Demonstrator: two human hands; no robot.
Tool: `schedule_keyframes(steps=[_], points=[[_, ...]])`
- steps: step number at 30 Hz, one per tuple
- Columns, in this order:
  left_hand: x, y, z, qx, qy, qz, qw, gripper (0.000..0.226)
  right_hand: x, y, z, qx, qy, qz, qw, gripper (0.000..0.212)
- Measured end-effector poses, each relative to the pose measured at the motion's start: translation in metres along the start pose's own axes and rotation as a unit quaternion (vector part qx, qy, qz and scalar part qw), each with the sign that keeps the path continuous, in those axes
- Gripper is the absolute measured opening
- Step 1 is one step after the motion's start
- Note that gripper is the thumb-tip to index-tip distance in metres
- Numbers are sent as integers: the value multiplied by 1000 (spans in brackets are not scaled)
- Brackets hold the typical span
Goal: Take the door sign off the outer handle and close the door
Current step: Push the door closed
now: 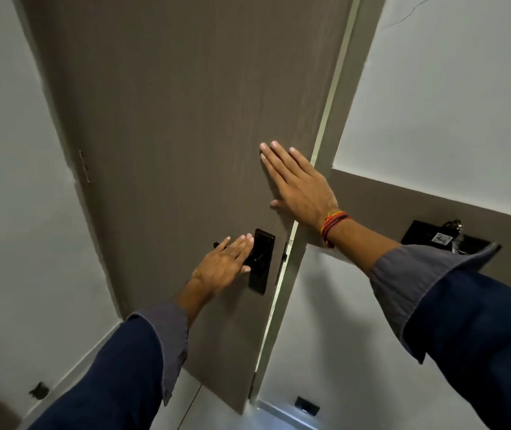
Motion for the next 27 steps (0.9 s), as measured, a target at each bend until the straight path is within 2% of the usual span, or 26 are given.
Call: schedule_keyframes(steps=[12,18,23,27], points=[[-71,-5,-27,-17,91,0,996,62,-24,26,-55,71,-17,-63,995,109],[-96,-4,-36,-18,82,-3,996,62,-33,33,-71,104,-21,-75,992,109],[-110,-5,-38,-22,87,4,996,62,-41,31,-83,122,-24,-87,988,91],[-112,-5,-39,-23,70,1,997,63,-42,32,-85,109,-39,-97,989,87]])
Point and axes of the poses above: each hand's wrist, its own x-axis away from the middle knuckle, its own z-axis out of the back of the hand, y = z × x, the point moved 6 cm from there along -x, towards the middle knuckle, and after that the axes turned 10 degrees about -x, right-handed, at the moved point
